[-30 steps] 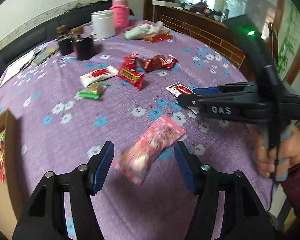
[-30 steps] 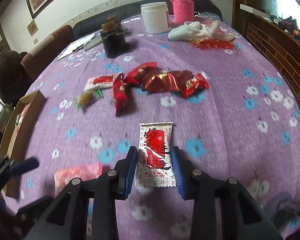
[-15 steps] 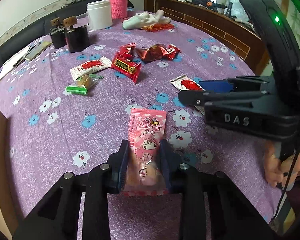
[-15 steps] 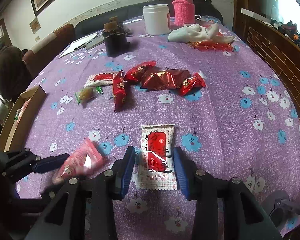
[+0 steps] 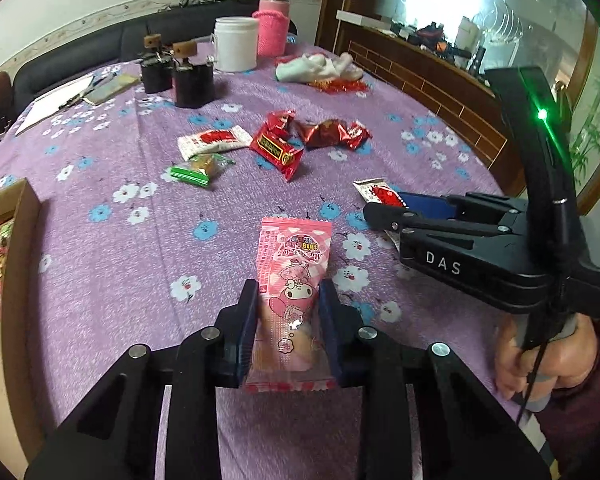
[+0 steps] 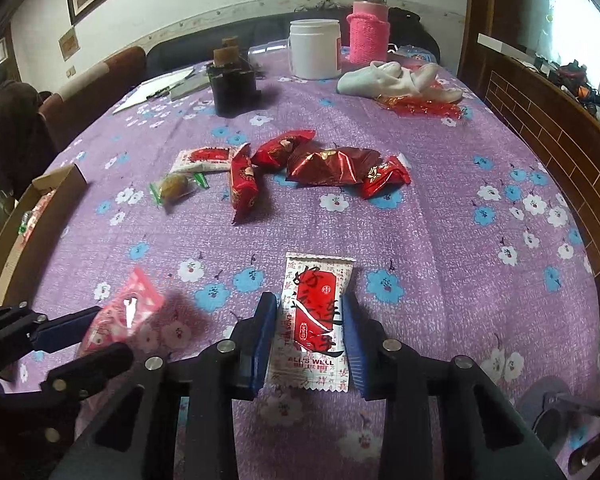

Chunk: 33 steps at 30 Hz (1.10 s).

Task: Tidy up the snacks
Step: 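Carry both held packets over the cardboard box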

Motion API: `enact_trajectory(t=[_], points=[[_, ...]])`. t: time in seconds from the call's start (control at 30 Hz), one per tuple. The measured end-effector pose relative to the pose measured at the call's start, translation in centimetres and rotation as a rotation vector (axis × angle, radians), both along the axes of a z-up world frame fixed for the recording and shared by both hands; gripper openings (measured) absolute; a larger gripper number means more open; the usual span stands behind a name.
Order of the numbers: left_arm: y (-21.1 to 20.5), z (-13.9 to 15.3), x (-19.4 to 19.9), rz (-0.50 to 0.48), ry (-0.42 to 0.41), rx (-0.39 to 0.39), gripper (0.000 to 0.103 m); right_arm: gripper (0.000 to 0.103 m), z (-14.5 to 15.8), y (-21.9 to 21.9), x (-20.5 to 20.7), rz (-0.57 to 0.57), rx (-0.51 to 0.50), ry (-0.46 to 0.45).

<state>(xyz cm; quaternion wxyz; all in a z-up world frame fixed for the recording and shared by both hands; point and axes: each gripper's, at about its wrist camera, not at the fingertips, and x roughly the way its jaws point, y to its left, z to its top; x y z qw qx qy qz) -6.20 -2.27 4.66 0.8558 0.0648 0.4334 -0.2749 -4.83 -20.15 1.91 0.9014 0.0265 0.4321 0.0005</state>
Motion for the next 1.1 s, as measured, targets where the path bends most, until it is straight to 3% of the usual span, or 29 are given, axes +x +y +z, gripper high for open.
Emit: enact_trajectory(t=[0.53, 0.8, 1.1], points=[[7.3, 1.7, -2.3, 0.184, 0.029, -0.101, 0.027, 0.034, 3.2, 5.4, -3.5, 0.118, 0.049, -0.049], [12.6, 3.3, -2.8, 0.306, -0.001, -0.148, 0.027, 0.034, 5.3, 10.6, -4.4, 0.227, 0.074, -0.074], [19.2, 3.2, -2.5, 0.48, -0.017, -0.138, 0.027, 0.034, 6.8, 17.9, -4.1, 0.367, 0.062, -0.086]])
